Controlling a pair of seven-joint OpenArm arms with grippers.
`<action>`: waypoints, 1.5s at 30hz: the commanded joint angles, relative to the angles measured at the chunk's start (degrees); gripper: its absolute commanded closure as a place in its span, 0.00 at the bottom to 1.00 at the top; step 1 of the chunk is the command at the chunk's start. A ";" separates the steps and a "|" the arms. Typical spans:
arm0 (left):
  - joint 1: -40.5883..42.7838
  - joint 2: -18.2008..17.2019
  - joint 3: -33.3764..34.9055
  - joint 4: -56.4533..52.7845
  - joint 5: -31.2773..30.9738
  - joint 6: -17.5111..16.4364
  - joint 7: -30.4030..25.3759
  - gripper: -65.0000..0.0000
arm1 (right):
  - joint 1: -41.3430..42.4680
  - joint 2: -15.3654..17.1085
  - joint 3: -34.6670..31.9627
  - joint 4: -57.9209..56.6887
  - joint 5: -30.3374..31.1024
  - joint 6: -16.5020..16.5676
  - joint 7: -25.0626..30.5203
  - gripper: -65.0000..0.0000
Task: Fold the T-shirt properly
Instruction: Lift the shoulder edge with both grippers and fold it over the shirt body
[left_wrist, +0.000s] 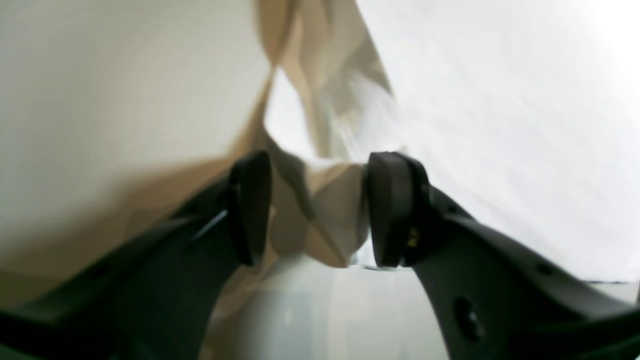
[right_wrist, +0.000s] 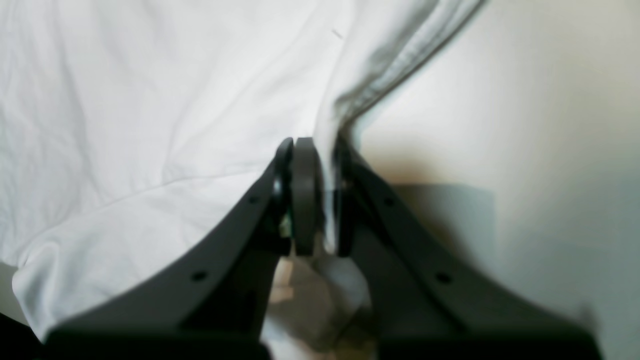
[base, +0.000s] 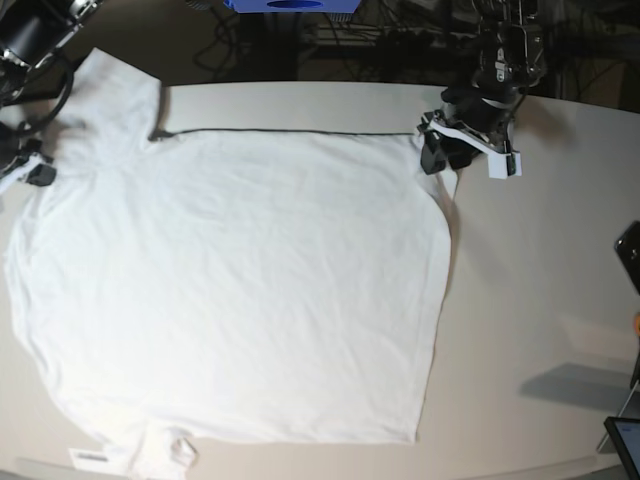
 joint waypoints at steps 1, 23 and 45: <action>0.65 0.04 0.45 -0.19 0.30 0.55 3.40 0.53 | 0.13 0.64 -0.21 0.38 -0.74 0.12 -1.15 0.99; -0.66 0.48 0.53 -0.36 0.12 0.55 3.67 1.00 | 0.13 0.64 -0.21 0.38 -0.83 0.12 -0.97 0.99; 3.12 1.27 -3.95 12.56 -0.14 0.81 3.40 1.00 | -4.71 2.31 0.14 16.73 -0.74 0.12 -1.32 1.00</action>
